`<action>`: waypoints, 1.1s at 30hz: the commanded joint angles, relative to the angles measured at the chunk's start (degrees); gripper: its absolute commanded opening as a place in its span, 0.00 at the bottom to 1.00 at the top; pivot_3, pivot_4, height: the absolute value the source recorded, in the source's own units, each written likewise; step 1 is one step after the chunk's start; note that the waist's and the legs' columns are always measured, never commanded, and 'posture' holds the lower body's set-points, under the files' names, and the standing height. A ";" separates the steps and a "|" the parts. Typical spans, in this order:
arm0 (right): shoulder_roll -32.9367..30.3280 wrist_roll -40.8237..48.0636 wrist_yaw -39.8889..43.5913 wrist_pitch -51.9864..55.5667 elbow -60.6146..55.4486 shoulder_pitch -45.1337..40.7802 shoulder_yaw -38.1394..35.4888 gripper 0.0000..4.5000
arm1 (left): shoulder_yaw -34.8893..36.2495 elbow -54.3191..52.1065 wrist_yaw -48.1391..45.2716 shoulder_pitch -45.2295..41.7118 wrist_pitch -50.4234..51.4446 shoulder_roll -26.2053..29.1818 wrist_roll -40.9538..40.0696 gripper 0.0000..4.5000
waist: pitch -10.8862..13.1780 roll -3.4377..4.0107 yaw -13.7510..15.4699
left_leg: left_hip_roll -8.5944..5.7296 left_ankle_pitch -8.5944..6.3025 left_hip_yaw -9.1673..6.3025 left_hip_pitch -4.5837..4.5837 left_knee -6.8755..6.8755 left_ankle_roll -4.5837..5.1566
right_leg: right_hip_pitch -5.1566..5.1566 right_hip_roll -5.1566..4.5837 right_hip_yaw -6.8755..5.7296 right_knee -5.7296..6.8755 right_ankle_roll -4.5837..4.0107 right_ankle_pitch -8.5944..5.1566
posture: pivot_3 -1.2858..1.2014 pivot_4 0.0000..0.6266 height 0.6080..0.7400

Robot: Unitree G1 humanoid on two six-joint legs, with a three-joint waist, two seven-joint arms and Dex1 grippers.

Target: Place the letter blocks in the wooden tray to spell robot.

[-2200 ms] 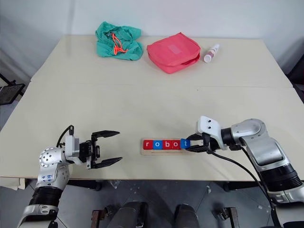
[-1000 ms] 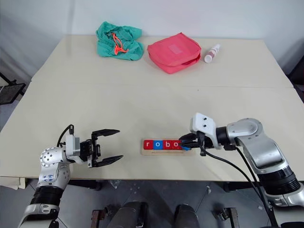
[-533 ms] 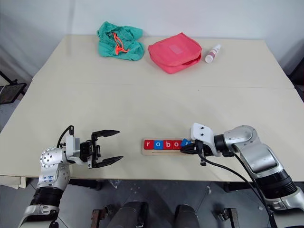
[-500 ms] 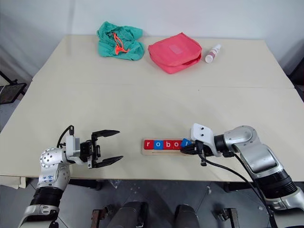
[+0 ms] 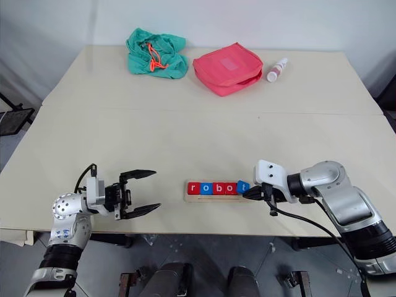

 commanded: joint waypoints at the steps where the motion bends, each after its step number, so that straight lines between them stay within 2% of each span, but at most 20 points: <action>1: 1.49 4.17 -1.66 3.36 -2.85 -3.01 -3.85 0.01 | 0.14 -1.31 0.16 0.27 -0.83 0.05 -0.09 1.00 | 0.00 0.00 0.00 | 0.00 0.00 -0.01 0.00 0.00 0.00 | 0.00 0.00 0.00 0.00 0.00 0.00 | 0.52 0.24 1.00; 5: 6.21 1.82 -5.49 2.69 2.47 -7.61 -1.77 0.01 | 0.01 -1.59 0.31 0.40 -0.84 -0.04 -0.10 1.00 | 0.00 0.00 -0.40 | 0.04 0.01 0.00 0.02 0.00 -0.01 | 0.00 0.03 0.01 0.01 0.00 0.00 | 0.52 0.24 1.00; 12: 8.38 -0.94 -5.73 -0.79 8.08 -9.38 0.37 0.01 | 0.29 -2.70 0.77 1.32 -0.67 0.39 -0.21 1.00 | 0.00 0.00 -0.08 | -0.04 -0.01 -0.09 -0.02 -0.04 -0.01 | -0.02 -0.01 -0.03 0.02 0.00 0.00 | 0.52 0.24 1.00; 19: 8.43 -3.93 -4.88 -4.42 11.64 -8.25 1.85 0.01 | 0.47 -3.59 1.37 2.21 -0.51 0.61 -0.20 1.00 | 0.00 0.00 -0.13 | -0.02 -0.01 -0.05 -0.02 -0.04 -0.01 | -0.03 0.00 -0.02 0.02 0.00 0.00 | 0.52 0.24 1.00; 27: 6.14 -4.22 -2.93 -5.49 9.47 -4.83 1.54 0.01 | 0.13 -3.30 1.59 1.90 -0.50 0.50 -0.18 1.00 | 0.00 0.00 -0.03 | -0.01 -0.01 -0.05 -0.01 -0.03 -0.01 | -0.02 0.00 -0.03 0.02 0.00 0.00 | 0.52 0.24 1.00; 33: 7.11 -1.25 -5.28 -2.68 7.41 -5.49 -1.99 0.01 | 0.03 -2.45 1.60 1.02 -0.60 0.37 0.02 1.00 | 0.00 0.00 -0.02 | -0.01 -0.01 -0.05 -0.01 -0.03 -0.01 | -0.02 0.00 -0.03 0.02 0.00 0.00 | 0.52 0.24 1.00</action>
